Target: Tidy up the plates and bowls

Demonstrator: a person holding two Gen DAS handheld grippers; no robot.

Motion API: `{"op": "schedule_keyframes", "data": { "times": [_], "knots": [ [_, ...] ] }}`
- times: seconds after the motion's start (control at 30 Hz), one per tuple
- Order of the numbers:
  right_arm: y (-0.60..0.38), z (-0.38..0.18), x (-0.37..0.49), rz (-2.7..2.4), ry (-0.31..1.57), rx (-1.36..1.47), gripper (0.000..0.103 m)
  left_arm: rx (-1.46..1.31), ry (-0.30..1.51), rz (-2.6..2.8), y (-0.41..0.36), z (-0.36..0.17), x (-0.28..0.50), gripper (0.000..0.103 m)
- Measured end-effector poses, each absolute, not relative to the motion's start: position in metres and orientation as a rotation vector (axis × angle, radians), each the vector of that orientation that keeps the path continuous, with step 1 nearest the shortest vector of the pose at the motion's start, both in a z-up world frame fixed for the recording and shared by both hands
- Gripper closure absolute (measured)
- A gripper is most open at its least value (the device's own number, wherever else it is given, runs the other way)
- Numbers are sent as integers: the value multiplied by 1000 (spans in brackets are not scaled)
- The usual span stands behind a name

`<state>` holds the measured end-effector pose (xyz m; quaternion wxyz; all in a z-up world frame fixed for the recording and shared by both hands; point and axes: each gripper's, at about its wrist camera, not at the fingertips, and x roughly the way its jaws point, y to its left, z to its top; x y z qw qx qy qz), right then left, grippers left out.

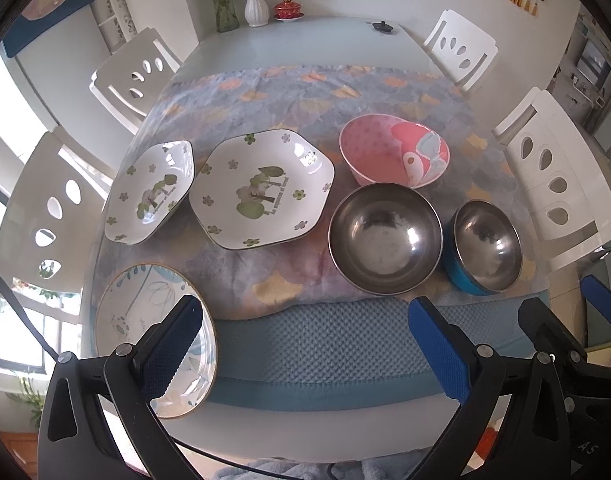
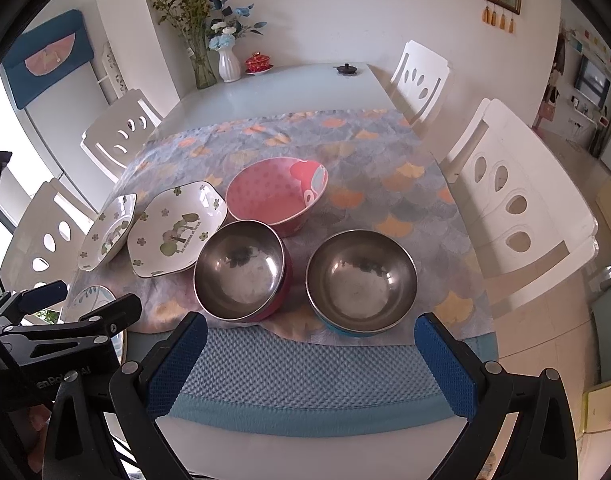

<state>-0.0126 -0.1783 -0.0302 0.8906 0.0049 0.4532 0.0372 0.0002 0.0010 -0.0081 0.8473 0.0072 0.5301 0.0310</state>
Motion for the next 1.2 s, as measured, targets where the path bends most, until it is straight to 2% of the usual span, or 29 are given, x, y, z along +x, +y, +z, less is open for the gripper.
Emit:
{"op": "schedule_keyframes", "data": {
  "times": [0.5, 1.0, 1.2],
  "knots": [
    [-162, -37, -6, 121, 981, -18, 0, -33, 1118, 102, 22, -10, -3, 0],
    [-155, -40, -8, 137, 955, 1, 0, -51, 1207, 94, 25, -17, -5, 0],
    [-154, -46, -13, 155, 1016, 26, 0, -101, 1245, 79, 38, -26, -9, 0]
  ]
}}
